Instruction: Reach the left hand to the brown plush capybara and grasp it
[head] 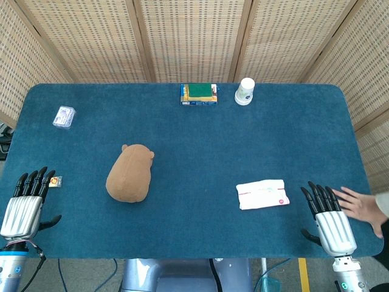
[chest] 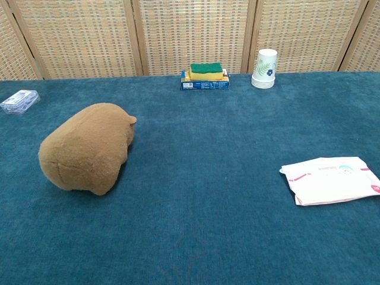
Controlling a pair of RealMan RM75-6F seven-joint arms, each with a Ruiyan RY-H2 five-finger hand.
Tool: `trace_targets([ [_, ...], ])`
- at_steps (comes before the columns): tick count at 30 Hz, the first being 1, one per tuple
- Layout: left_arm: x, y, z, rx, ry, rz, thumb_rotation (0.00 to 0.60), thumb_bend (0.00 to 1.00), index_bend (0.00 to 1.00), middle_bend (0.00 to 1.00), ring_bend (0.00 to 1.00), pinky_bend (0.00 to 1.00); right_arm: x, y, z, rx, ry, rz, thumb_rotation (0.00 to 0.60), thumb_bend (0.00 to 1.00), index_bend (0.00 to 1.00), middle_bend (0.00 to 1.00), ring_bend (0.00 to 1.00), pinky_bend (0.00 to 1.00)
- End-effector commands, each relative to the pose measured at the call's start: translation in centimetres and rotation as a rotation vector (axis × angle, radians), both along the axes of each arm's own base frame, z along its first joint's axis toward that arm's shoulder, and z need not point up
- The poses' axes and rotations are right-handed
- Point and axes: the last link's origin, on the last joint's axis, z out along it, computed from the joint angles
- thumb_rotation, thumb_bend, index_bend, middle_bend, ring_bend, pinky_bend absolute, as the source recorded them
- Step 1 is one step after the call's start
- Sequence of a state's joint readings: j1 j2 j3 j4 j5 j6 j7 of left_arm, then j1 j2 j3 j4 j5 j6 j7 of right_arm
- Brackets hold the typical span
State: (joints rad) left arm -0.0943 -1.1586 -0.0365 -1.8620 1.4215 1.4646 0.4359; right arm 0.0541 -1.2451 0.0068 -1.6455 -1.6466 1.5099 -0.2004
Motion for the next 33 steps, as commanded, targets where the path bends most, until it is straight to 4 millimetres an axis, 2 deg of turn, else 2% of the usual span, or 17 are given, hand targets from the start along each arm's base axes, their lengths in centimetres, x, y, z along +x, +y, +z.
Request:
trace_targets([
  [1, -0.1, -0.04, -0.12, -0.005, 0.003, 0.004, 0.6, 0.12, 0.0, 0.0, 0.0, 0.0, 0.0, -0.02, -0.03, 0.0, -0.001, 0.0, 0.6, 0.07, 0.02, 0.0, 0.0, 0.0],
  [29, 0.17, 0.15, -0.34, 0.0, -0.015, -0.018, 0.6, 0.13, 0.0, 0.0, 0.0, 0.0, 0.08, 0.04, -0.09, 0.005, -0.017, 0.002, 0.6, 0.07, 0.02, 0.0, 0.0, 0.0],
  [33, 0.33, 0.6, -0.41, -0.002, -0.044, -0.024, 0.6, 0.13, 0.05, 0.0, 0.0, 0.0, 0.0, -0.03, 0.05, 0.002, -0.022, 0.0, 0.6, 0.07, 0.02, 0.0, 0.0, 0.0],
])
